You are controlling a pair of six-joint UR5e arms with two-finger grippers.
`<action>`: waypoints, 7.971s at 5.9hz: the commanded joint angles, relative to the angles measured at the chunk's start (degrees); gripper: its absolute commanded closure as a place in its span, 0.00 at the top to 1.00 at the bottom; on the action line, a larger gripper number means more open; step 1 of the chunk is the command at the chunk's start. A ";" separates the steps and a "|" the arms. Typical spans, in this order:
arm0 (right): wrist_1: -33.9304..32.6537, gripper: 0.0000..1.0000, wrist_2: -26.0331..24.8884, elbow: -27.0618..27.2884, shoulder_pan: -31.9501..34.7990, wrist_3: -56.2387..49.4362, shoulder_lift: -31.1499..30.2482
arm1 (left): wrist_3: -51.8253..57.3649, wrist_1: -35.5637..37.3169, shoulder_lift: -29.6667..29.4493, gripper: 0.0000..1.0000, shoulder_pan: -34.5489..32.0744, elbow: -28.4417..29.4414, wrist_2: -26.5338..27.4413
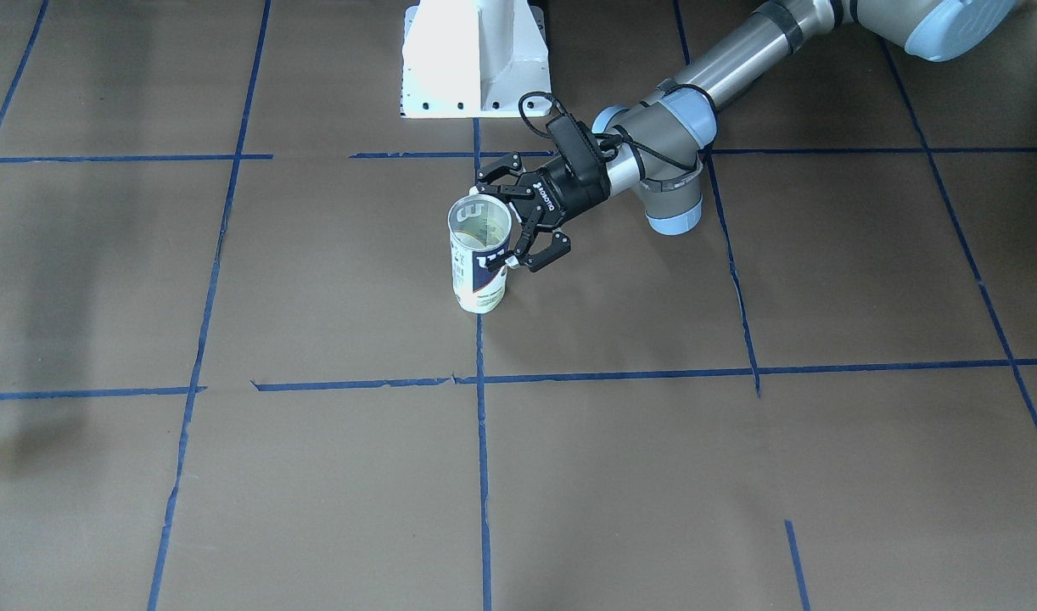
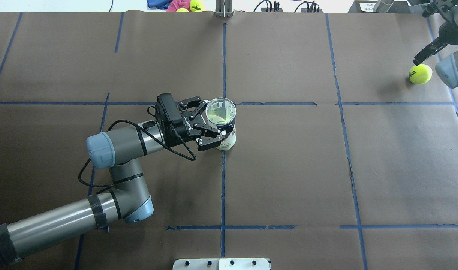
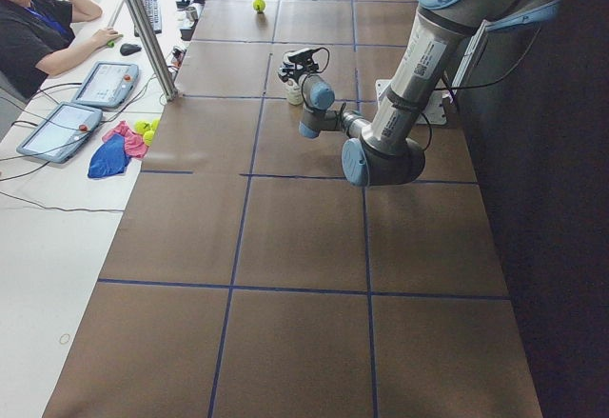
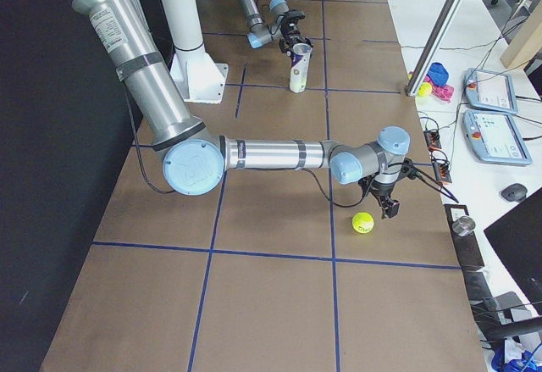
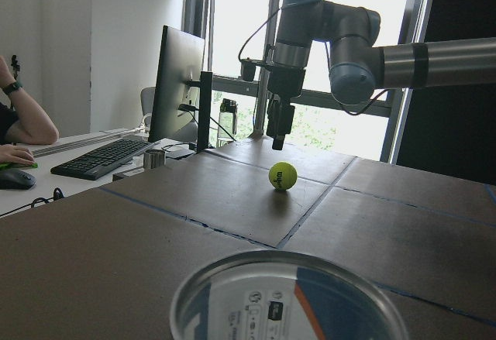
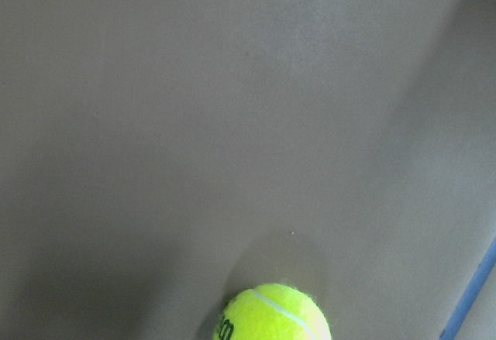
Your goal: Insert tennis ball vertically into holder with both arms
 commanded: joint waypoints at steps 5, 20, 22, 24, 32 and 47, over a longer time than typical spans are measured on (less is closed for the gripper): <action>0.62 1.00 -11.68 -3.93 -6.20 0.19 -1.15 | 0.11 0.09 0.00 0.90 0.09 0.00 0.00; -41.74 0.08 -13.24 48.99 -35.97 79.88 22.47 | 0.20 0.09 -0.44 0.90 0.26 0.27 0.00; -41.56 0.17 -15.20 43.72 -37.75 80.61 26.51 | 0.20 0.09 -0.35 0.90 0.27 0.27 -0.09; -41.39 0.33 -17.48 43.18 -40.03 82.00 27.23 | 0.20 0.09 -0.35 0.90 0.27 0.35 -0.09; -41.12 1.00 -13.22 41.05 -34.10 69.15 25.51 | 0.11 0.09 -0.35 0.92 -0.17 0.01 0.00; -15.21 1.00 11.43 28.48 18.67 -1.29 -25.22 | -1.65 66.47 4.31 1.00 -38.44 -7.03 -29.88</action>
